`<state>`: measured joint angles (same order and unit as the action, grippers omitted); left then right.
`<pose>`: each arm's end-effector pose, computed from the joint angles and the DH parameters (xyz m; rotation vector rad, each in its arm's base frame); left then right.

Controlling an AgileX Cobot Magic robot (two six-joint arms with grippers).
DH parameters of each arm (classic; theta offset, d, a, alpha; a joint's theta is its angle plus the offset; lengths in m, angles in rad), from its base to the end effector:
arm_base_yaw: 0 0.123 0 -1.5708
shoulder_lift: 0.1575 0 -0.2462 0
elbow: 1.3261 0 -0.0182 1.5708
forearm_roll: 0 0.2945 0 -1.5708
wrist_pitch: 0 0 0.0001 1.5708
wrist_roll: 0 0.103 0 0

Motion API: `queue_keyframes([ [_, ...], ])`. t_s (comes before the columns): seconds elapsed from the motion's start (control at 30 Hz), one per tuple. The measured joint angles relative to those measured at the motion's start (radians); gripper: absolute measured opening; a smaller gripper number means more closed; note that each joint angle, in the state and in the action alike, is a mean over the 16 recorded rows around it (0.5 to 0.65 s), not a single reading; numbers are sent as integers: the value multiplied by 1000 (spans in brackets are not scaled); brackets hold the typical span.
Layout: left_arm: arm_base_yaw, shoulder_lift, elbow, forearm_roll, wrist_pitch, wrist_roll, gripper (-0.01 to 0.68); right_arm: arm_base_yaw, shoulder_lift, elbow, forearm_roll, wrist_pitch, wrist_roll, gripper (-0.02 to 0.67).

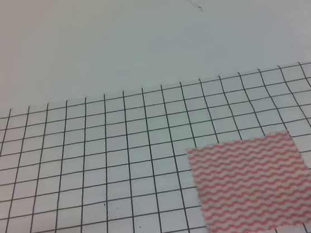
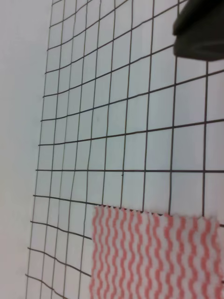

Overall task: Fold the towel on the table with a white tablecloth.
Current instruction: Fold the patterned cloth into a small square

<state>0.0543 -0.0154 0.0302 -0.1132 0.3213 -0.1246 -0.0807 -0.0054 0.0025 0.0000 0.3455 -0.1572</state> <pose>0.1485 0.0044 0.1721 -0.2347 1.8053 -0.1582 0.1475 -0.0119 0.1788 -0.0700 1.8281 -0.1677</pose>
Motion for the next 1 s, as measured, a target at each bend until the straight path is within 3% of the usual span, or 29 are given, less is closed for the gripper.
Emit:
queue_keyframes([
  [1.0,0,0,0,0,0,0,0,0,0,0,0,0,0,-1],
])
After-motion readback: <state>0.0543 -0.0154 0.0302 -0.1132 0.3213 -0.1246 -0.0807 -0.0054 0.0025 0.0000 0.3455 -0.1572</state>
